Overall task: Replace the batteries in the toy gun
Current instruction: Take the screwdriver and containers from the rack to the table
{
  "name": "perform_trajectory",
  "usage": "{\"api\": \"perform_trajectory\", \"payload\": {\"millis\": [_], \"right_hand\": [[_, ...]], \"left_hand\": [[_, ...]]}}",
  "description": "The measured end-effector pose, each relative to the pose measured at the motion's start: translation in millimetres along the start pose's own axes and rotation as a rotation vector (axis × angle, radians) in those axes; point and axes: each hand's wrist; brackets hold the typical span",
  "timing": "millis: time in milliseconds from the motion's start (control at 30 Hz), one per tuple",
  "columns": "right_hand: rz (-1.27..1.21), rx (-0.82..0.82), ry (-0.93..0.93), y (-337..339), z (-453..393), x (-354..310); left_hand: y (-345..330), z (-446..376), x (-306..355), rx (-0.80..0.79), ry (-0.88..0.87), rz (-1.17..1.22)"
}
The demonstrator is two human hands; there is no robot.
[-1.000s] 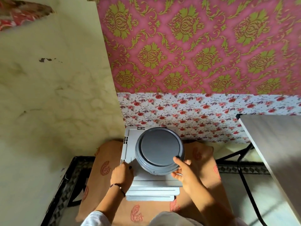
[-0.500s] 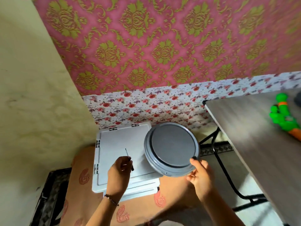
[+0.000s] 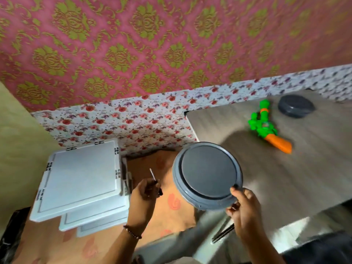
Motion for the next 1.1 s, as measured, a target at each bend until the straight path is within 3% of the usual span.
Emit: {"api": "perform_trajectory", "payload": {"millis": [200,400,600,1100], "right_hand": [[-0.053,-0.037,-0.025,73,-9,-52],[-0.076,-0.001,-0.067,109,-16,-70],[-0.040,0.017,-0.080,110,-39,-79],[0.005,-0.048,-0.093,85,-81,-96]], "left_hand": [[-75,52,35,0.039,0.098,0.144],[-104,76,65,0.013,0.095,0.182],[-113,66,74,0.054,0.038,0.076],[-116,22,82,0.090,0.073,0.125]]}}
Point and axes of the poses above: each hand's wrist, its own z-axis away from the middle knuckle, its own y-axis out of the back of the hand, x = y × z, and after that the axes turned 10 degrees about -z, right-handed
